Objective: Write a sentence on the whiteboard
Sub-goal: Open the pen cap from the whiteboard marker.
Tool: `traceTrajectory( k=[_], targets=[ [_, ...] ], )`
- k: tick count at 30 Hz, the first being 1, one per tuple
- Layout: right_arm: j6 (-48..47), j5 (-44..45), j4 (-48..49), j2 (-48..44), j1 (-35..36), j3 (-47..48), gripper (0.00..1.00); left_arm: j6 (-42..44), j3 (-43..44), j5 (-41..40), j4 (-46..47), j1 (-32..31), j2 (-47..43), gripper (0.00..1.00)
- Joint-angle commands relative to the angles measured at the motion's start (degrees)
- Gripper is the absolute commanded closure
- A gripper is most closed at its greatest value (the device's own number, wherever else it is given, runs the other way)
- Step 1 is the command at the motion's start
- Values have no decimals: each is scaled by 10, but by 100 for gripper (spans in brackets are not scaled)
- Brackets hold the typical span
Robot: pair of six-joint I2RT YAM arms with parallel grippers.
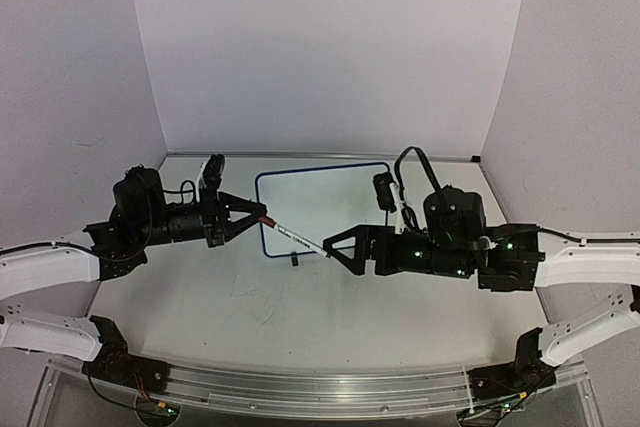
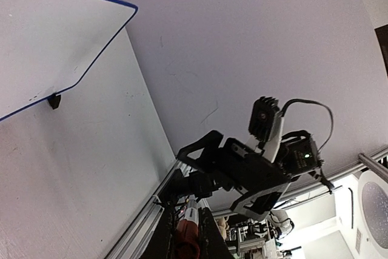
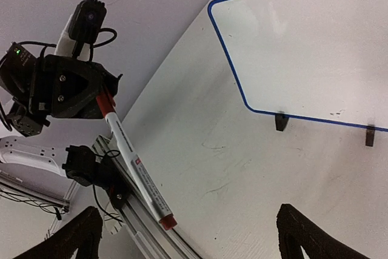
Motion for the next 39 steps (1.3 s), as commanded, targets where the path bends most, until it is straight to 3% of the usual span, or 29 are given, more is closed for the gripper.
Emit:
traceTrajectory(
  k=[1,4,8,22,39],
  targets=[
    [66,-56,267,5,1,-43,4,-38,0,-21,174,0,-3,100],
    [77,-100,344,33,1,-41,5,-35,1,-20,207,-1,-5,100],
    [86,-135,384,71,1,-17,8,-12,10,-18,180,-1,-19,100],
    [93,-168,420,130,1,29,20,36,7,-33,74,-1,-70,100],
    [100,-165,422,145,1,35,39,42,-1,-27,72,-1,-49,100]
  ],
)
